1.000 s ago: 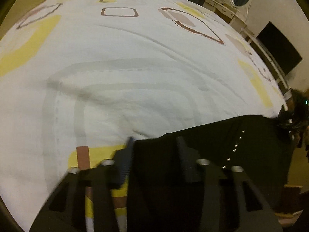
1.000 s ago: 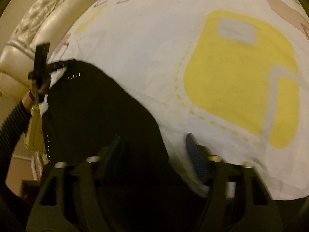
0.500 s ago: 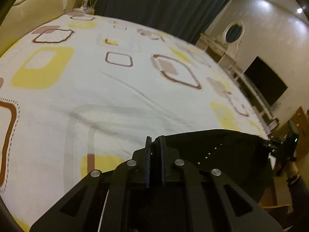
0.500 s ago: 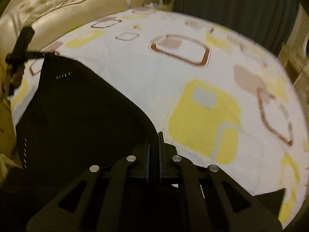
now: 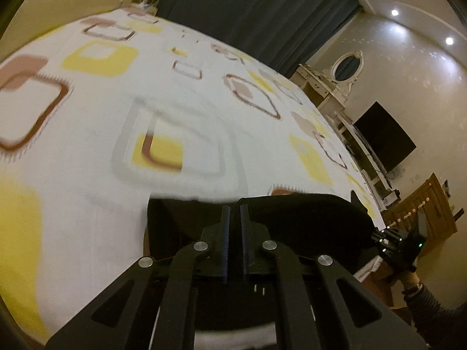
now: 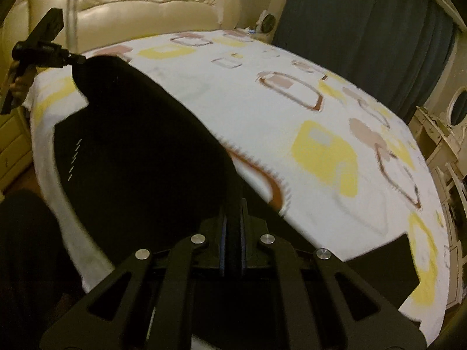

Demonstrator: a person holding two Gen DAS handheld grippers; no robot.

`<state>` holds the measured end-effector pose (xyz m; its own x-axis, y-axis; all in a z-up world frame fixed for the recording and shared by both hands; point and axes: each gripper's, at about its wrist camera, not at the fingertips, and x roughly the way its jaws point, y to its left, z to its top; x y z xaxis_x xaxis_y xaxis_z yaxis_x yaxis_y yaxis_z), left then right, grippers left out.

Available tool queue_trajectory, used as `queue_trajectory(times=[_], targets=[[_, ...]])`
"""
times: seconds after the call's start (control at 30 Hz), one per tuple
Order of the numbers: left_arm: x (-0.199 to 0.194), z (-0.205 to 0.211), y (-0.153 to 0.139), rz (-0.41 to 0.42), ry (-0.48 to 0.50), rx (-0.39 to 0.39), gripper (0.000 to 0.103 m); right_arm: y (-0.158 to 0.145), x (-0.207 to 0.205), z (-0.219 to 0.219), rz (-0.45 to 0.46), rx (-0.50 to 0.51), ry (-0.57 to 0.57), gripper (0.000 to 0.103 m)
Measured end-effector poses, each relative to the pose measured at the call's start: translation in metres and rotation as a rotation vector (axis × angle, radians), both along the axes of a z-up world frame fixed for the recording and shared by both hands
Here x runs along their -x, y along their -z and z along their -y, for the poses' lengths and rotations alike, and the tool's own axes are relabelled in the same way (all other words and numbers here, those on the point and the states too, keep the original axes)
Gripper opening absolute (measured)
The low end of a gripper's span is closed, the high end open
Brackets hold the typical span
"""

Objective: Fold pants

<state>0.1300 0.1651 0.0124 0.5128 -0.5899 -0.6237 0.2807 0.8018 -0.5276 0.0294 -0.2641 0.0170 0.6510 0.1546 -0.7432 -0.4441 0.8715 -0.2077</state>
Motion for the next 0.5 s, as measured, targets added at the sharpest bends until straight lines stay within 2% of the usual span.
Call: queue_trajectory(times=[0.07, 0.27, 0.37, 0.5], targets=[[0.010, -0.004, 0.009, -0.024, -0.008, 0.001, 0.006, 0.015, 0.020, -0.008, -0.023, 0.029, -0.009, 0.006], [0.034, -0.013, 0.037, -0.087, -0.026, -0.010, 0.006, 0.050, 0.045, -0.019, -0.083, 0.087, -0.029, 0.006], [0.041, -0.011, 0.053, -0.120, -0.033, -0.055, 0.006, 0.060, 0.049, -0.024, -0.096, 0.104, -0.022, 0.006], [0.047, -0.017, 0.069, -0.152, -0.052, -0.039, 0.006, 0.066, 0.052, -0.026, -0.107, 0.083, 0.003, 0.006]])
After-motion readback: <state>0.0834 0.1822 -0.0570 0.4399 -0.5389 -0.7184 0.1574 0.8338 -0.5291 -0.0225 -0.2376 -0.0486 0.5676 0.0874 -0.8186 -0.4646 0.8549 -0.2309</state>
